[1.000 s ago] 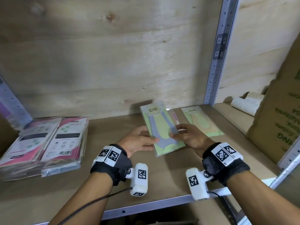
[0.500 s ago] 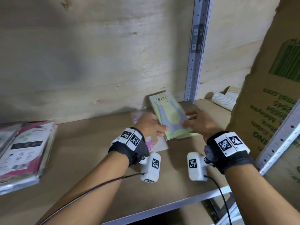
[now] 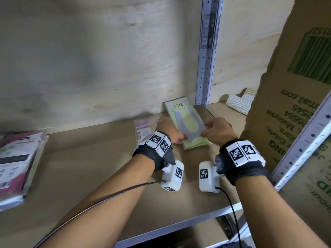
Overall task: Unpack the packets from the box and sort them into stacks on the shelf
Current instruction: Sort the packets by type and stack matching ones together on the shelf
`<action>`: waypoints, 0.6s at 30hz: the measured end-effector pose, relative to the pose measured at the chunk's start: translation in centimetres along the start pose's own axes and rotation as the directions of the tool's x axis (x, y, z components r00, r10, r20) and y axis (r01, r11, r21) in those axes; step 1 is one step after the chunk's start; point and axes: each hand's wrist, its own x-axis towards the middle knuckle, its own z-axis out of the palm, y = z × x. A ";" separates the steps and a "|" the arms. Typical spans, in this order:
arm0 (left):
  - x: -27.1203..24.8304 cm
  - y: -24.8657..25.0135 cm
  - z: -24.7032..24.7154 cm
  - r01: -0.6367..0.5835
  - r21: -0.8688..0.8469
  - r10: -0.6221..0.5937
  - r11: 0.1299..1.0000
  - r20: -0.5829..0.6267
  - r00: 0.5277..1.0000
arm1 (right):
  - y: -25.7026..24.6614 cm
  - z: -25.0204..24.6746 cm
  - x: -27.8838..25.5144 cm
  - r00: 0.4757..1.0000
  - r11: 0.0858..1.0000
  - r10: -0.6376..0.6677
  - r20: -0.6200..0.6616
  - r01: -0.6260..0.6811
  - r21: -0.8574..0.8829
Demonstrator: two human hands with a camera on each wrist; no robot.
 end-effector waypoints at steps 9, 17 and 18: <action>-0.7 0.9 0.4 0.035 0.271 -0.036 0.962 0.001 0.999 | -0.2 0.4 -0.2 0.998 0.998 0.045 0.038 -0.044 -0.045; -1.3 0.6 -1.1 -0.008 0.284 0.027 0.959 -0.064 0.998 | -0.8 0.5 -0.4 0.999 0.992 0.045 -0.005 -0.046 -0.122; -1.3 0.3 -1.8 -0.020 0.234 0.040 0.972 -0.078 0.996 | -0.9 0.4 -0.4 0.999 0.992 0.035 -0.019 -0.037 -0.120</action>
